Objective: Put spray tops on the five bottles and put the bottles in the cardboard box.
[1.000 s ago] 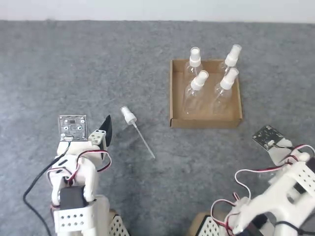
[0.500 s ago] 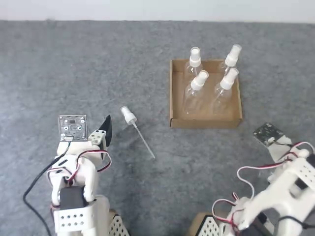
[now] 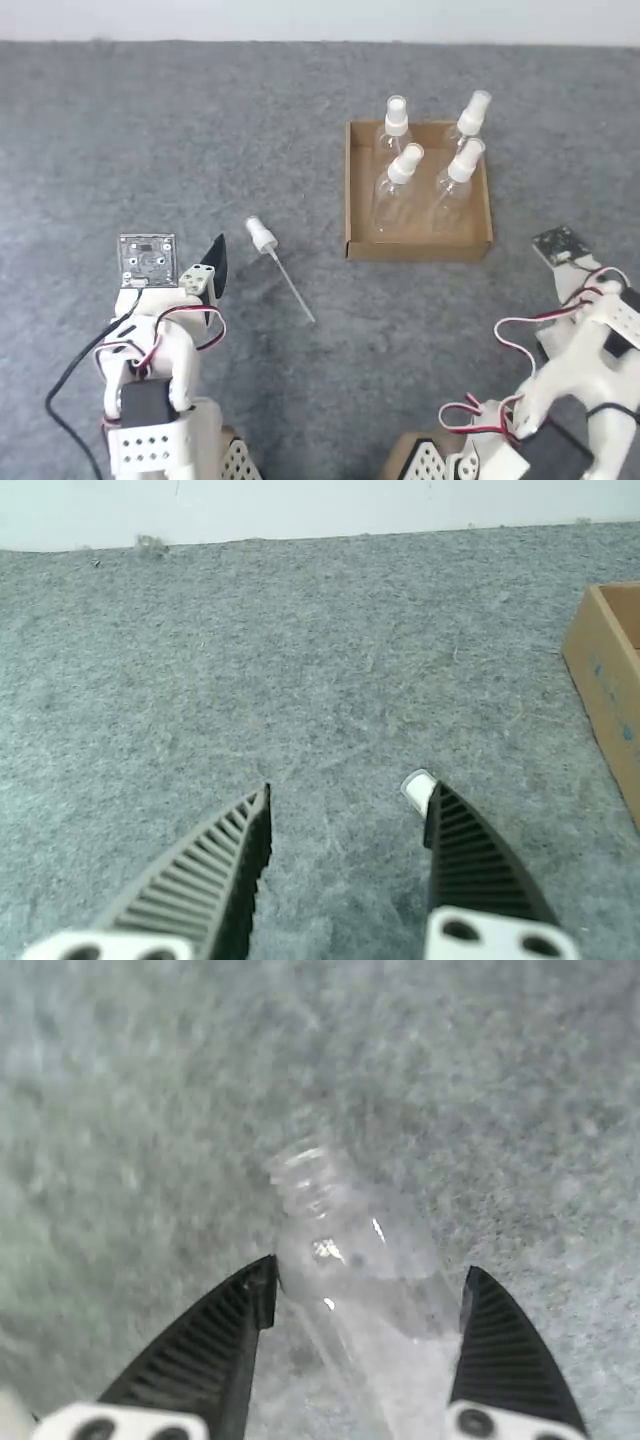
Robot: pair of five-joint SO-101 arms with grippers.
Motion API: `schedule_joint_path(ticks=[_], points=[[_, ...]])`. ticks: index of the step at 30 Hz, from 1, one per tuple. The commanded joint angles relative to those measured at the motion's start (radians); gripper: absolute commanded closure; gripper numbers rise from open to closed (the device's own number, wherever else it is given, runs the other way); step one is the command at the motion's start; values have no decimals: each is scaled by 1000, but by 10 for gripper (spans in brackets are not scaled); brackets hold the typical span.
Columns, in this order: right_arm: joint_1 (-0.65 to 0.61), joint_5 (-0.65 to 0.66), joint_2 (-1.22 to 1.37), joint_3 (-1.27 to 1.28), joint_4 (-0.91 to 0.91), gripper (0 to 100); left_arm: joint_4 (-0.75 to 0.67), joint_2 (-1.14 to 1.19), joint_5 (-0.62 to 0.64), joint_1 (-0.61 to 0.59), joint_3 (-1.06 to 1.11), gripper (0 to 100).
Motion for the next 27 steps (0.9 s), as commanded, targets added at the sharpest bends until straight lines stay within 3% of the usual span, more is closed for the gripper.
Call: schedule_joint_path(ticks=[1, 10, 14, 19, 25, 27], points=[[-50, -193, 5, -29, -22, 772, 6, -15, 8, 3, -5, 775], [-137, -552, 5, -29, -21, 965, 6, -15, 8, 3, -5, 775], [-139, -690, 15, -52, -21, 961, 6, -15, 8, 3, -5, 775], [-104, -864, 18, -94, -21, 826, 6, -15, 8, 3, -5, 775], [-117, -872, 7, -97, -24, 809, 6, -15, 8, 3, -5, 775], [-145, -787, 7, -110, -18, 807, 6, -15, 8, 3, -5, 775]])
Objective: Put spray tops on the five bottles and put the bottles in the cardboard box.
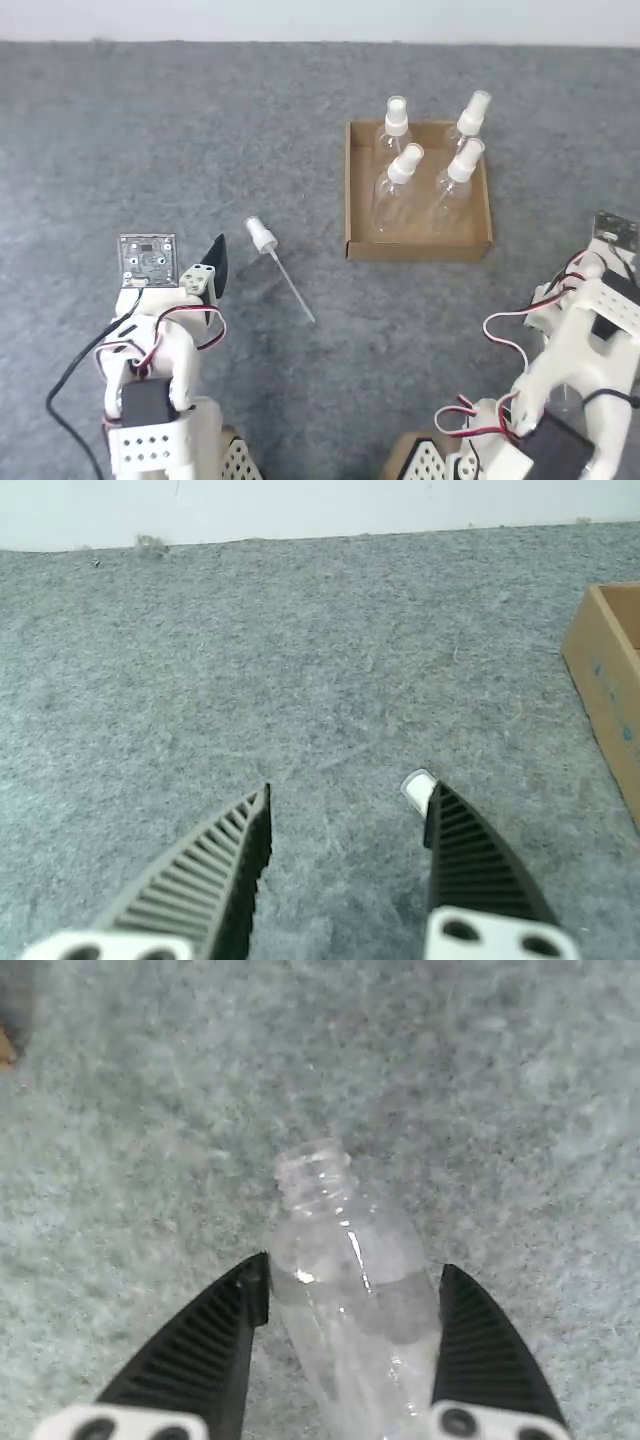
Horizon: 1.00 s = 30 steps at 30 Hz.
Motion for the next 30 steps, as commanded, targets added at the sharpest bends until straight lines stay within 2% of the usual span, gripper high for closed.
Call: schedule_joint_path(ticks=[1, 6, 9, 18, 24, 28, 30], points=[[-41, 132, -13, -81, -1, 807, 6, -15, 8, 3, -5, 775], [-47, 377, -4, -146, 67, 806, 6, -15, 8, 3, -5, 775], [-47, 477, -4, -169, 113, 806, 6, -15, 8, 5, -5, 775], [-47, 508, -2, -166, 122, 795, 6, -15, 8, 5, -5, 775], [-44, 537, -2, -166, 142, 653, 6, -15, 8, 5, -5, 775], [-47, 539, -8, -172, 134, 669, 6, -15, 8, 5, -5, 775], [-51, 586, -15, -184, 142, 690, 6, -15, 8, 5, -5, 775]])
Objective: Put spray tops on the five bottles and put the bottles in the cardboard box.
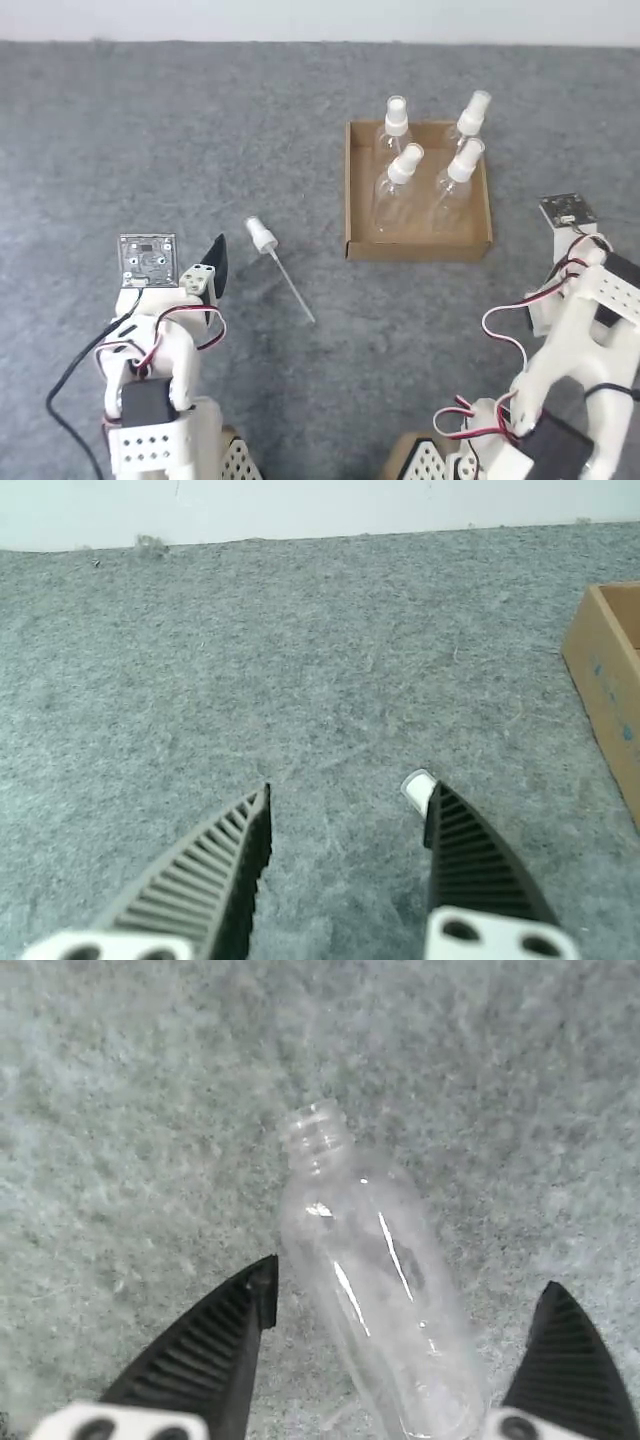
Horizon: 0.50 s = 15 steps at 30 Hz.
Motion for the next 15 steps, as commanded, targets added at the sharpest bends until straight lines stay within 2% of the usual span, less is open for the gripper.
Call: schedule_joint_path(ticks=[1, 4, 9, 12, 15], points=[[-24, 112, -13, -83, 18, 708, 6, -15, 8, 5, -5, 775], [-48, 224, -1, -118, 73, 799, 6, -15, 8, 5, -5, 775], [-50, 235, 30, -235, 111, 998, 6, -15, 8, 5, -4, 775], [-50, 238, 61, -305, 202, 974, 6, -15, 8, 5, -4, 775], [-54, 238, 99, -359, 268, 995, 6, -15, 8, 5, -4, 775]])
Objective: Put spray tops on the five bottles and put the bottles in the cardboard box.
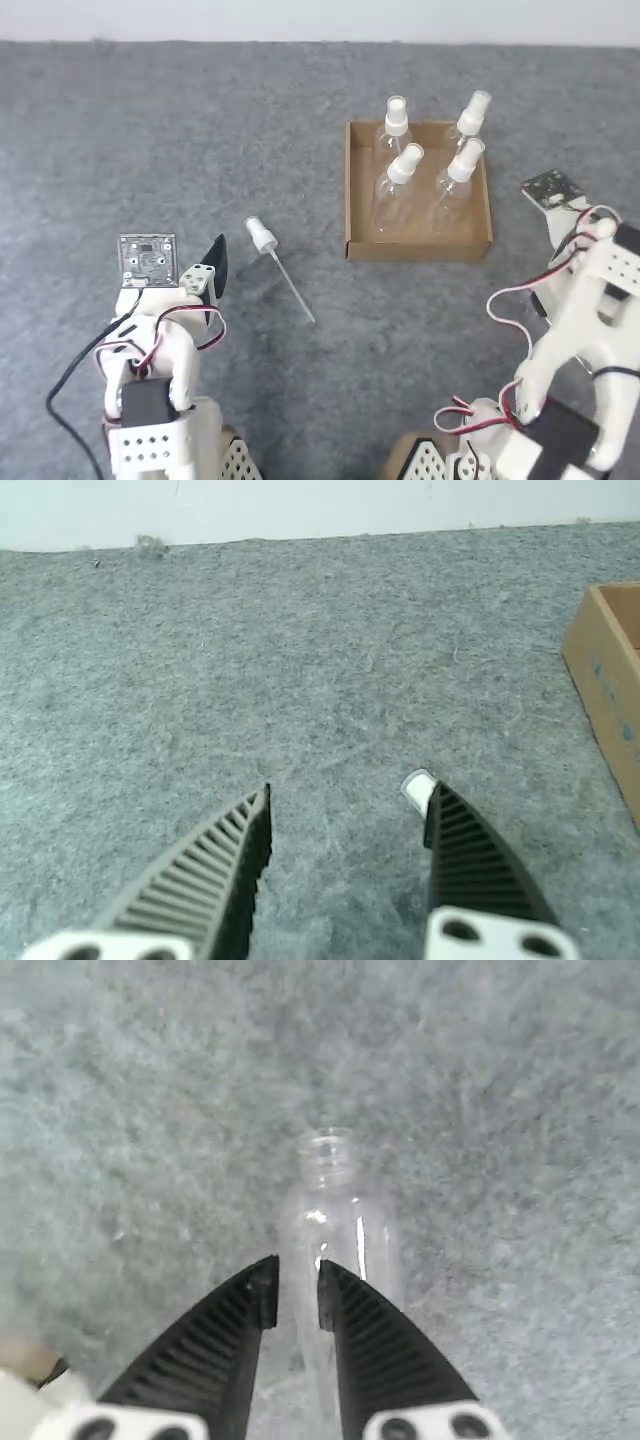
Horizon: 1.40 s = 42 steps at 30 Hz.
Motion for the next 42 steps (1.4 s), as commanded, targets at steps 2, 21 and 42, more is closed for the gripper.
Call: schedule_joint_path(ticks=[2, 21, 42], points=[[-8, 15, 48, -133, 99, 992, 6, -15, 8, 5, -4, 775], [-8, 385, 88, -150, 93, 867, 6, -15, 8, 5, -4, 775], [5, 295, 90, 75, -107, 783, 6, -15, 8, 5, -4, 775]])
